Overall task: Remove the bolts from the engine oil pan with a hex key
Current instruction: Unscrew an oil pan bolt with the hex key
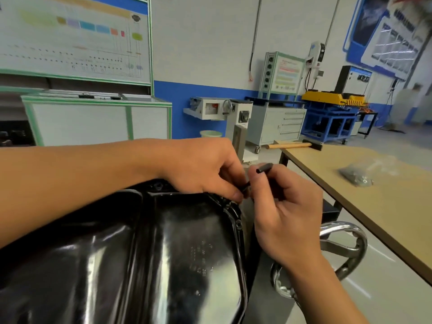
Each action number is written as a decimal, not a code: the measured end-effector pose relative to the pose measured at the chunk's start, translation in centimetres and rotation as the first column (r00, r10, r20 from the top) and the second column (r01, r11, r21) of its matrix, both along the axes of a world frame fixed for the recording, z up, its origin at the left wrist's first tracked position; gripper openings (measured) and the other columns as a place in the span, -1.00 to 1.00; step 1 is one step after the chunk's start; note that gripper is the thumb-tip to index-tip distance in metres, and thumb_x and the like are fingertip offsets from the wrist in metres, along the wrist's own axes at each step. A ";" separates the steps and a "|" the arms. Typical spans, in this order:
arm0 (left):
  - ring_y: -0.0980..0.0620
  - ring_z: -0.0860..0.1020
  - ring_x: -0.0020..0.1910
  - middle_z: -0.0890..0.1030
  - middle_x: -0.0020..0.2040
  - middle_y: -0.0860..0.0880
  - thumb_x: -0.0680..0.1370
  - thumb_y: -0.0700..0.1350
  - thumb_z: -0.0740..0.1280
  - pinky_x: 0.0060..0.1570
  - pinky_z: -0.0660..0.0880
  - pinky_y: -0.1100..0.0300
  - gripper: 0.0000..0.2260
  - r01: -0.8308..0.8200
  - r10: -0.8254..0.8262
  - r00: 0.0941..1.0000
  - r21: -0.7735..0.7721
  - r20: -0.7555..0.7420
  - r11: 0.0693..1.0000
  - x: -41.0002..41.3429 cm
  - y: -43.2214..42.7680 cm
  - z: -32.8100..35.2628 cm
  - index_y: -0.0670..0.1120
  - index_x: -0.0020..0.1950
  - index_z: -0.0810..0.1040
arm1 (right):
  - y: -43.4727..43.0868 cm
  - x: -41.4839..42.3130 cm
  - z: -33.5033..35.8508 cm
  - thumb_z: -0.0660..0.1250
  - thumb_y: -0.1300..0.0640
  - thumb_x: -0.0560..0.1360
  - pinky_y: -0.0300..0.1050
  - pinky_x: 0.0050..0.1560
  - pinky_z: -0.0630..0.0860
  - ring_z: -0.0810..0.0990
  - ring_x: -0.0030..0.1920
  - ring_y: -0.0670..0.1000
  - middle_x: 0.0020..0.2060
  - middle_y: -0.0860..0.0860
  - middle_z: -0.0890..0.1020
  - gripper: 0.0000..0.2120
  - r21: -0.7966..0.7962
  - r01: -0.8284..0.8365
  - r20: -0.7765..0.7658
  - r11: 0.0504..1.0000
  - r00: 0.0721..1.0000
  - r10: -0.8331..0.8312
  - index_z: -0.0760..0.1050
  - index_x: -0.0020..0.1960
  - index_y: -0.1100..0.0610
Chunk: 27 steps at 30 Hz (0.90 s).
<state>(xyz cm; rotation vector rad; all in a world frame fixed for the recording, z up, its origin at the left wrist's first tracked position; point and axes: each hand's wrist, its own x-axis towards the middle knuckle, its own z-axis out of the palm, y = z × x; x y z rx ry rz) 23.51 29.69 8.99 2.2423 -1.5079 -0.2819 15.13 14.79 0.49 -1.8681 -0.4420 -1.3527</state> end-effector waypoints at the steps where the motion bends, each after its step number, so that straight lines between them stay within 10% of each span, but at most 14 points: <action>1: 0.07 0.67 -0.13 0.73 -0.15 0.09 0.55 -0.16 0.44 0.01 0.59 0.13 -0.88 -0.004 0.004 1.000 0.006 0.014 1.000 -0.1 0.0 -0.3 -0.05 0.05 0.72 | 0.0 0.0 -0.3 0.34 0.24 0.56 -0.36 -0.33 0.33 0.49 -0.40 -0.13 -0.43 -0.11 0.54 -0.81 -0.006 0.001 -0.004 1.000 1.000 -0.001 0.59 -0.22 0.12; 18: 0.07 0.59 -0.25 0.69 -0.22 0.02 0.58 -0.15 0.40 -0.09 0.55 0.12 -0.89 -0.026 0.025 0.998 0.006 0.062 1.000 -0.7 -0.2 -0.7 -0.11 0.04 0.71 | 0.1 0.1 -1.1 0.28 0.19 0.60 -0.31 -0.23 0.41 0.56 -0.27 -0.07 -0.31 -0.01 0.61 -0.80 0.009 -0.031 -0.007 0.999 0.999 0.031 0.63 -0.12 0.20; 22: 0.27 0.53 -0.29 0.63 -0.30 0.17 0.58 -0.19 0.40 -0.20 0.44 0.39 -0.91 -0.013 0.010 0.999 -0.081 -0.031 0.997 -1.0 -0.1 -0.7 -0.09 0.01 0.71 | -0.1 -0.1 -1.0 0.26 0.14 0.62 -0.26 -0.23 0.46 0.58 -0.24 -0.07 -0.27 -0.03 0.62 -0.84 -0.015 -0.074 -0.007 0.997 0.997 0.074 0.62 -0.03 0.08; 27: 0.21 0.49 -0.35 0.60 -0.38 0.19 0.57 -0.14 0.40 -0.25 0.42 0.28 -0.78 -0.016 0.018 0.999 -0.062 0.043 0.998 -1.1 -0.3 -0.4 0.16 -0.20 0.64 | -0.1 -0.5 -1.5 0.46 -0.09 0.48 -0.21 -0.21 0.53 0.59 -0.28 -0.06 -0.26 -0.11 0.63 -0.74 0.231 -0.143 -0.026 0.962 0.988 0.153 0.63 0.12 -0.02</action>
